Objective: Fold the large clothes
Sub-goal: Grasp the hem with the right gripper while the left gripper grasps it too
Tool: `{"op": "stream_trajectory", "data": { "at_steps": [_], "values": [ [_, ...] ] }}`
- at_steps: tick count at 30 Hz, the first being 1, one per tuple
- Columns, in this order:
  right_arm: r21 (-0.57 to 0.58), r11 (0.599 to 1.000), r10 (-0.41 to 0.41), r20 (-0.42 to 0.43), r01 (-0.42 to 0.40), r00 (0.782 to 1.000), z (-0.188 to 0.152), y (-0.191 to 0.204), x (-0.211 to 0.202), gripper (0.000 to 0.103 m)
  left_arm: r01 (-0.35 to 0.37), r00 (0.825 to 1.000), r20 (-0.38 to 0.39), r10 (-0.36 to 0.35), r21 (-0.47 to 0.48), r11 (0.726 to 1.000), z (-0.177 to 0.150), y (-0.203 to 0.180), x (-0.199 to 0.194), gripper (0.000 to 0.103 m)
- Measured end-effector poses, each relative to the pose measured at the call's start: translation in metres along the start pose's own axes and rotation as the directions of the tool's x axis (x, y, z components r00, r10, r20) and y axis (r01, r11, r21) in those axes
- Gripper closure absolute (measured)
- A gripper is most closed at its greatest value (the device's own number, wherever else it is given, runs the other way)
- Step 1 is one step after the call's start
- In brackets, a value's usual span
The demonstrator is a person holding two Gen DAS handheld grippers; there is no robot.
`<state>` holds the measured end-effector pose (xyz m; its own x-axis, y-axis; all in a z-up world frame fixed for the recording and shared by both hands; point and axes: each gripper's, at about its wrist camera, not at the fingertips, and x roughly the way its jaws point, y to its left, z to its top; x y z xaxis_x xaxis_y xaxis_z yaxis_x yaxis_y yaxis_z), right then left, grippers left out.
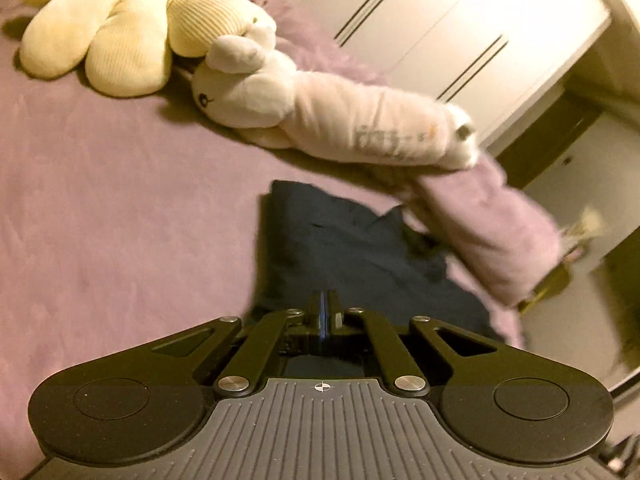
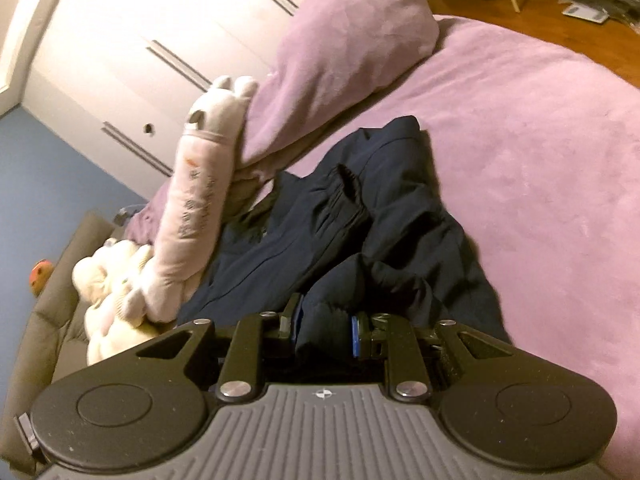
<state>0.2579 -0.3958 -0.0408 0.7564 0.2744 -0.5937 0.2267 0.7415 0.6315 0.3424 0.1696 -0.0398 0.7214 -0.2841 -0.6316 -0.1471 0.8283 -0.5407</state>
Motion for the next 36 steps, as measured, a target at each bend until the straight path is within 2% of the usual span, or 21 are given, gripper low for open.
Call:
{"op": "stream_trajectory", "data": {
  "at_steps": [3, 4, 10, 11, 13, 16, 19, 20, 22, 23, 25, 28, 31, 32, 33, 35, 36],
  "values": [
    [0.02, 0.998, -0.052, -0.012, 0.052, 0.999, 0.002, -0.003, 0.025, 0.081, -0.014, 1.0, -0.01, 0.014, 0.013, 1.0, -0.003, 0.006, 0.006, 0.101],
    [0.028, 0.997, -0.065, -0.019, 0.066, 0.998, 0.004, -0.004, 0.034, 0.081, -0.01, 1.0, -0.007, 0.011, 0.017, 1.0, -0.006, 0.01, 0.004, 0.097],
    [0.057, 0.993, -0.1, 0.0, 0.1, 0.995, 0.011, -0.009, 0.055, 0.082, -0.048, 0.996, 0.078, 0.04, 0.111, 0.993, -0.016, 0.033, -0.036, 0.059],
    [0.065, 0.992, -0.105, 0.004, 0.104, 0.994, 0.012, -0.009, 0.058, 0.081, -0.04, 0.996, 0.083, 0.029, 0.13, 0.991, -0.018, 0.037, -0.04, 0.047],
    [0.067, 0.991, -0.113, 0.005, 0.112, 0.994, 0.014, -0.009, 0.064, 0.081, -0.011, 0.998, 0.065, 0.001, 0.159, 0.987, -0.022, 0.044, -0.042, 0.036],
    [0.044, 0.988, -0.148, -0.014, 0.149, 0.989, 0.013, -0.01, 0.077, 0.081, 0.011, 0.999, 0.049, -0.015, 0.078, 0.997, -0.022, 0.059, -0.034, 0.035],
    [0.062, 0.986, -0.157, -0.023, 0.158, 0.987, 0.013, -0.016, 0.081, 0.081, 0.072, 0.99, 0.124, -0.062, -0.085, 0.994, -0.021, 0.08, -0.038, 0.034],
    [0.059, 0.986, -0.154, -0.024, 0.155, 0.988, 0.014, -0.018, 0.081, 0.081, 0.091, 0.986, 0.15, -0.074, -0.114, 0.989, -0.021, 0.086, -0.041, 0.031],
    [0.05, 0.988, -0.148, -0.027, 0.149, 0.989, 0.016, -0.019, 0.081, 0.081, 0.093, 0.986, 0.147, -0.076, -0.112, 0.989, -0.022, 0.089, -0.039, 0.027],
    [0.049, 0.988, -0.142, -0.028, 0.143, 0.989, 0.016, -0.021, 0.082, 0.081, 0.089, 0.99, 0.121, -0.077, -0.1, 0.991, -0.023, 0.088, -0.034, 0.026],
    [0.049, 0.989, -0.136, -0.03, 0.137, 0.99, 0.016, -0.022, 0.083, 0.081, 0.112, 0.994, 0.015, -0.111, -0.085, 0.99, -0.026, 0.081, -0.014, 0.026],
    [0.051, 0.992, -0.116, -0.037, 0.118, 0.993, 0.015, -0.023, 0.082, 0.077, 0.145, 0.982, -0.112, -0.154, -0.086, 0.986, -0.035, 0.071, 0.018, 0.024],
    [0.042, 0.996, -0.073, -0.064, 0.076, 0.995, 0.02, -0.023, 0.07, 0.064, 0.14, 0.975, -0.157, -0.154, -0.1, 0.985, -0.041, 0.064, 0.038, 0.023],
    [0.031, 0.998, -0.052, -0.064, 0.054, 0.997, 0.022, -0.023, 0.062, 0.055, 0.151, 0.975, -0.152, -0.164, -0.09, 0.984, -0.042, 0.061, 0.038, 0.026],
    [0.014, 1.0, -0.017, -0.06, 0.018, 0.998, 0.024, -0.023, 0.051, 0.04, 0.159, 0.977, -0.134, -0.167, -0.068, 0.985, -0.042, 0.058, 0.037, 0.031],
    [-0.016, 0.999, 0.042, -0.032, -0.042, 0.999, 0.025, -0.026, 0.026, 0.024, 0.154, 0.98, -0.121, -0.157, -0.037, 0.987, -0.04, 0.055, 0.034, 0.055],
    [-0.033, 0.998, 0.051, -0.004, -0.051, 0.999, 0.025, -0.029, 0.015, 0.021, 0.153, 0.98, -0.126, -0.157, -0.038, 0.987, -0.039, 0.054, 0.034, 0.061]
  ]
}}
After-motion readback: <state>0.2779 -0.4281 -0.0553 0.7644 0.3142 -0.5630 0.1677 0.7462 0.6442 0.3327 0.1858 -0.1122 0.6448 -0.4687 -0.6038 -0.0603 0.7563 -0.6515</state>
